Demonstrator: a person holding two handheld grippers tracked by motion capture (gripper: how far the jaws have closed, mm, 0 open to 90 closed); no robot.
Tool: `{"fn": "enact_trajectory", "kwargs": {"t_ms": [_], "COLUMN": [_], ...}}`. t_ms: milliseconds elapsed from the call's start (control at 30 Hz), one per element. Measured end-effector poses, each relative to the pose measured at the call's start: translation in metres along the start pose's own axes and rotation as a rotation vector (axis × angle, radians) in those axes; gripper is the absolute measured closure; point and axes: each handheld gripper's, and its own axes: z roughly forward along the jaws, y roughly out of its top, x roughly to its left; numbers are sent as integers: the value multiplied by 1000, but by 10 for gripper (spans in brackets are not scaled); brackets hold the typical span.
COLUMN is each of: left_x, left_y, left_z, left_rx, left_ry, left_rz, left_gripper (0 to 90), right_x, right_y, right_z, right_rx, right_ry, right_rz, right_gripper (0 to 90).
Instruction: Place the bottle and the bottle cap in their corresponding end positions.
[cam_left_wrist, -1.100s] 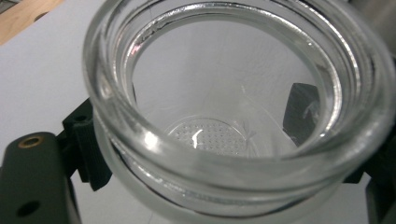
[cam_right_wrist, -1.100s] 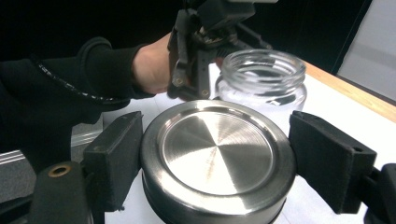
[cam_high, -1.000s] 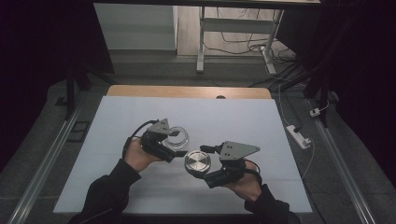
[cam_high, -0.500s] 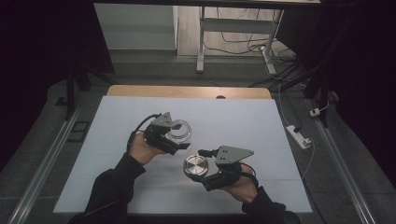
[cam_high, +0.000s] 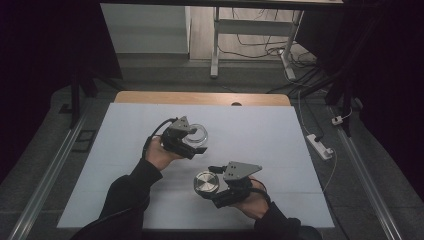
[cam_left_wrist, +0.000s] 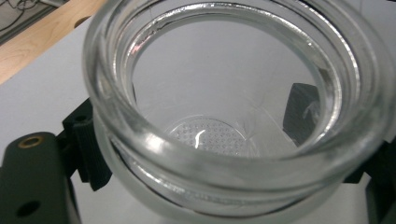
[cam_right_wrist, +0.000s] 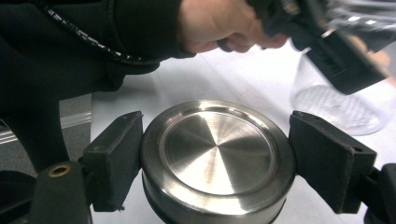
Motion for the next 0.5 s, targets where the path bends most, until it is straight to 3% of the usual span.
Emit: {"fn": "enact_trajectory", "kwargs": {"t_ms": [500], "left_x": [14], "left_y": [1], "left_z": [25], "left_rx": [4], "left_ry": [35], "left_rz": [-13], "left_gripper": [151], "right_x": [-4], "right_y": [-20], "right_z": [24], "right_rx": [75], "right_ry": [-6], "right_rz": [9], "right_gripper": [196]}}
